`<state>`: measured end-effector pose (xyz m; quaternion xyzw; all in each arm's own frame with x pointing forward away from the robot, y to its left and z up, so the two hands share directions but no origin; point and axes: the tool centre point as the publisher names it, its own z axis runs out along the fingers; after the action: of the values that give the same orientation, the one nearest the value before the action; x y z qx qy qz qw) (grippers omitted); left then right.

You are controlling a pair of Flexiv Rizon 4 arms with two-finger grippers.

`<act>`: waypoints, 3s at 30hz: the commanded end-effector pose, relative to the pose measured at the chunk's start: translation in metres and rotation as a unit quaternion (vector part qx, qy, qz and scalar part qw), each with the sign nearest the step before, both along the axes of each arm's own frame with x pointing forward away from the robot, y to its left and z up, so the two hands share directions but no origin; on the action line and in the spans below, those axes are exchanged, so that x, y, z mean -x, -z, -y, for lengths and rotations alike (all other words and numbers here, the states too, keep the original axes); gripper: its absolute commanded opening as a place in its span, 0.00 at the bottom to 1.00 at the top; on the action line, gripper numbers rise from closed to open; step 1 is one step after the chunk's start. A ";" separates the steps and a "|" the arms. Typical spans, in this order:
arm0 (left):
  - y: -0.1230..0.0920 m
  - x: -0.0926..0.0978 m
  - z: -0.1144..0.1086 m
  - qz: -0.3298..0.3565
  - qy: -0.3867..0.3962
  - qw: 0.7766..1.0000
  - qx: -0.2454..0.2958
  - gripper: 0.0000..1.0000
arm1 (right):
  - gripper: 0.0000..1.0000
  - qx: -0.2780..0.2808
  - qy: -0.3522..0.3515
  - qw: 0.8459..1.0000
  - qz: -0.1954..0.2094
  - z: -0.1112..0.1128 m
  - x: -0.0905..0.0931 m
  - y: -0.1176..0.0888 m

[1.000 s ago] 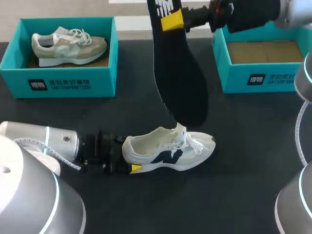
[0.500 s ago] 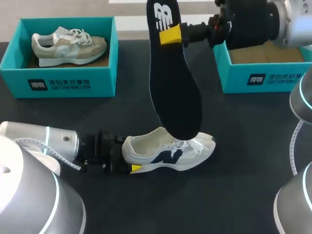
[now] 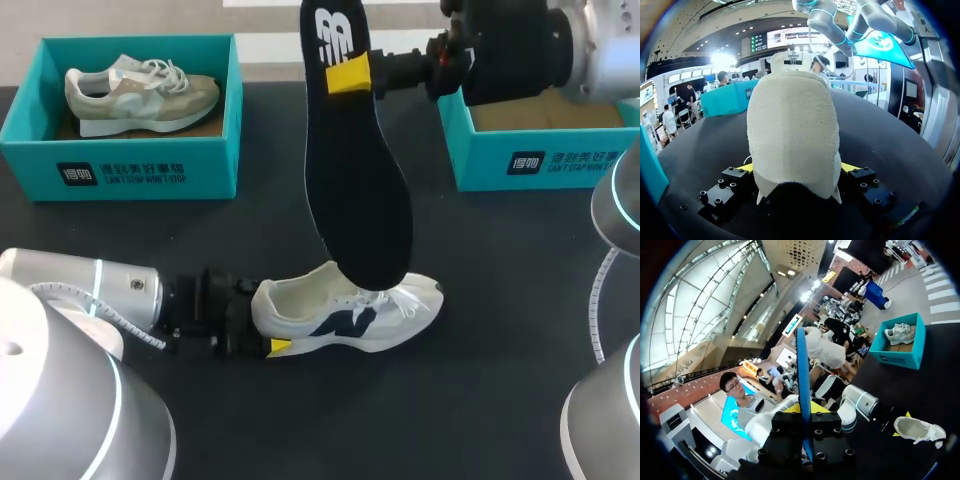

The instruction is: Take the shoe out of the shoebox, open the shoe tongue, remove and reinsert the insole, then place the shoe into the shoebox

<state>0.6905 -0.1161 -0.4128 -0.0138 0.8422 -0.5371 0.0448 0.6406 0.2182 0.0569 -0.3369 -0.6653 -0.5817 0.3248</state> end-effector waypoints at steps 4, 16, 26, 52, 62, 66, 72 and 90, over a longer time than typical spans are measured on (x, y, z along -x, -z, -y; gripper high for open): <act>-0.036 0.011 -0.015 -0.016 -0.012 0.999 -0.026 1.00 | 0.00 0.001 0.000 1.000 -0.001 -0.004 -0.001 0.000; -0.043 0.008 -0.017 -0.037 -0.034 0.997 -0.062 1.00 | 0.00 0.001 0.000 1.000 -0.001 -0.004 -0.001 0.000; -0.070 0.012 -0.022 -0.048 -0.044 0.987 -0.148 1.00 | 0.00 0.001 0.000 1.000 -0.001 -0.004 -0.001 0.000; -0.109 -0.001 -0.025 -0.123 -0.008 0.940 -0.319 1.00 | 0.00 0.001 0.000 1.000 -0.001 -0.004 -0.001 0.000; -0.118 0.009 -0.016 -0.138 -0.003 0.896 -0.422 1.00 | 0.00 0.001 0.000 1.000 -0.001 -0.004 -0.001 0.000; -0.113 0.006 -0.018 -0.136 -0.023 0.886 -0.443 1.00 | 0.00 0.001 0.000 1.000 -0.001 -0.004 -0.001 0.000; -0.110 0.001 -0.016 -0.098 -0.024 0.879 -0.467 1.00 | 0.00 0.001 0.000 1.000 -0.001 -0.004 -0.001 0.000; -0.101 -0.006 -0.015 -0.090 -0.019 0.876 -0.474 1.00 | 0.00 0.001 0.000 1.000 -0.001 -0.004 -0.001 0.000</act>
<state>0.6948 -0.1008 -0.3085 -0.0558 0.9959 -0.0680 -0.0190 0.6407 0.2179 0.0563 -0.3359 -0.6653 -0.5821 0.3250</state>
